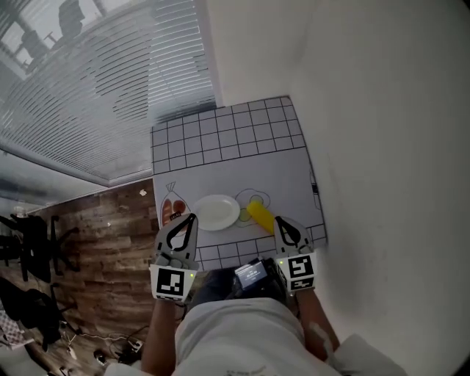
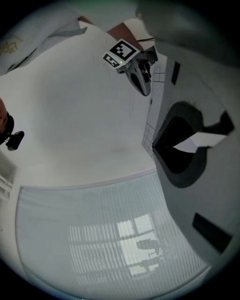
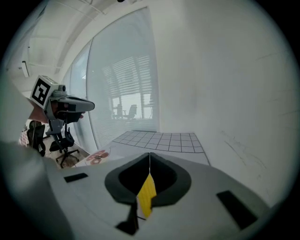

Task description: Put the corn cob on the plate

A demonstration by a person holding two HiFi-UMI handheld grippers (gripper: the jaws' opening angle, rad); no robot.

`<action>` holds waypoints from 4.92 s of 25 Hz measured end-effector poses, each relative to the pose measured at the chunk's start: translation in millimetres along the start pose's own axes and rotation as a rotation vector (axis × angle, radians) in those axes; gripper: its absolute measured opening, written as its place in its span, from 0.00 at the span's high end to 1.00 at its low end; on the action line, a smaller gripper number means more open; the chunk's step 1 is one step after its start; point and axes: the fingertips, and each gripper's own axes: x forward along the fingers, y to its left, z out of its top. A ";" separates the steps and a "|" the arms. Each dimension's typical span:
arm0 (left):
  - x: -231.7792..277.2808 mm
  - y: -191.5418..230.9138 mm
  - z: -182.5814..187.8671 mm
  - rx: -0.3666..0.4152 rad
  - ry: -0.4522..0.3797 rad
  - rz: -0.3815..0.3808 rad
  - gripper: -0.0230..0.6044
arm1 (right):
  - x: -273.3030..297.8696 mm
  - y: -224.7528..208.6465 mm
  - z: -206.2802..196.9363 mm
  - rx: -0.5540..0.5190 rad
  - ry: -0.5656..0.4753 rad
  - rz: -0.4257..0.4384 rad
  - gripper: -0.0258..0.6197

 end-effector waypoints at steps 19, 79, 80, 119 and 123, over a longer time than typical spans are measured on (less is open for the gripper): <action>85.4 -102.3 -50.9 0.384 0.176 -0.559 0.95 | -10.9 -16.0 -58.8 0.050 0.100 -0.129 0.95; 148.1 -206.8 -186.0 1.113 0.601 -1.243 0.47 | 54.4 11.9 -148.8 -0.072 0.377 0.148 0.54; 148.5 -207.1 -187.9 1.115 0.608 -1.245 0.47 | 56.4 13.2 -150.6 -0.085 0.388 0.154 0.54; 140.7 -198.2 -134.5 1.149 0.551 -1.160 0.55 | 41.7 6.3 -102.2 -0.285 0.376 0.149 0.58; 135.5 -196.0 -113.9 1.160 0.525 -1.124 0.55 | 32.2 4.2 -83.7 -0.314 0.356 0.135 0.58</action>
